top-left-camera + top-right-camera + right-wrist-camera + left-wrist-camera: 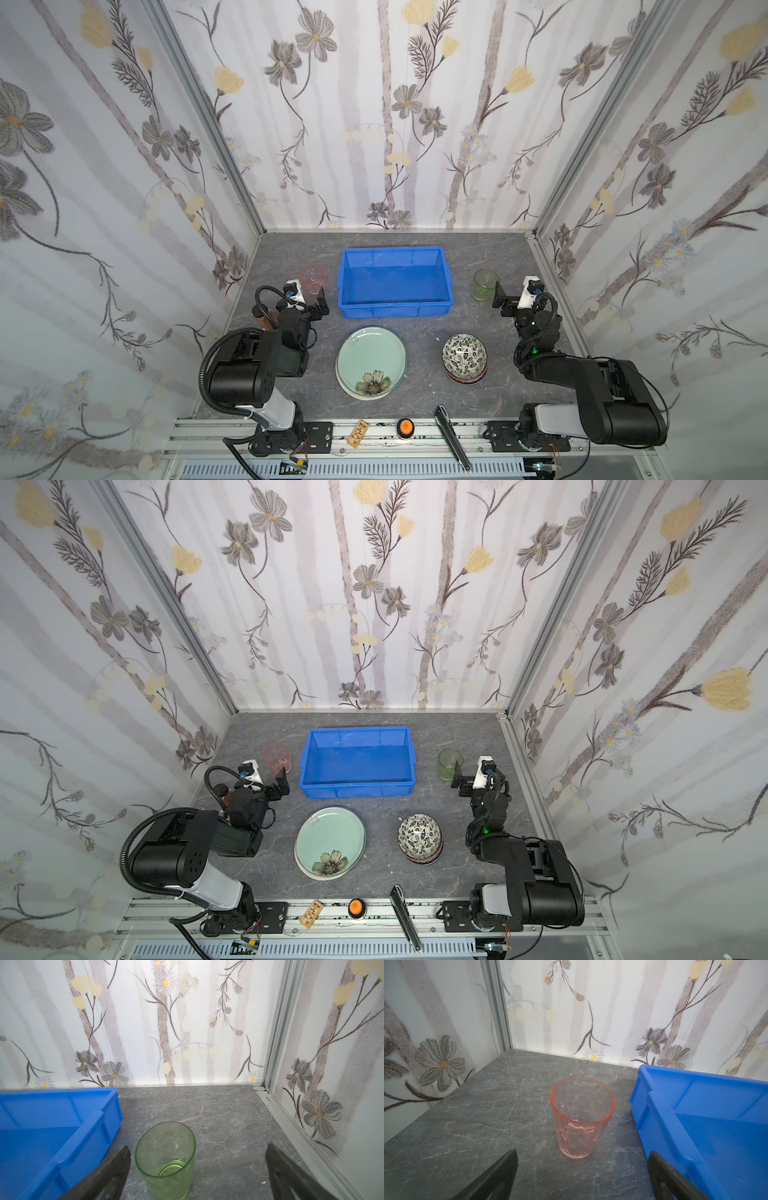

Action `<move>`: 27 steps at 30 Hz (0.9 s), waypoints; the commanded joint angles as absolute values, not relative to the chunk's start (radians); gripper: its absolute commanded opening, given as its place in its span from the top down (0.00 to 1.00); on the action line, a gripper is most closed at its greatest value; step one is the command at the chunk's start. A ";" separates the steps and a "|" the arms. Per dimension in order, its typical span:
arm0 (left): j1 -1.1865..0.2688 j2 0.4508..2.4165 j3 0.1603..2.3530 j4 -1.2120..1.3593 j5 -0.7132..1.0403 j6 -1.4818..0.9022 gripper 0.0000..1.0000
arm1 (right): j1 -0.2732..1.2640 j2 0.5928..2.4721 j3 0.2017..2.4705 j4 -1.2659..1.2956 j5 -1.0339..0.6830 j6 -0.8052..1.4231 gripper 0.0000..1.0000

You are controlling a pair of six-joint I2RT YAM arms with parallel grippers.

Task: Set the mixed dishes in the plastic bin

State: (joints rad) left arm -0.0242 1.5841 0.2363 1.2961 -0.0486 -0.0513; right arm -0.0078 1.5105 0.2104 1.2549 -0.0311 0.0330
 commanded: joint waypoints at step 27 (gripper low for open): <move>-0.020 1.582 0.244 1.325 -0.059 -0.054 0.00 | -0.008 1.508 0.210 1.289 -0.041 0.028 0.00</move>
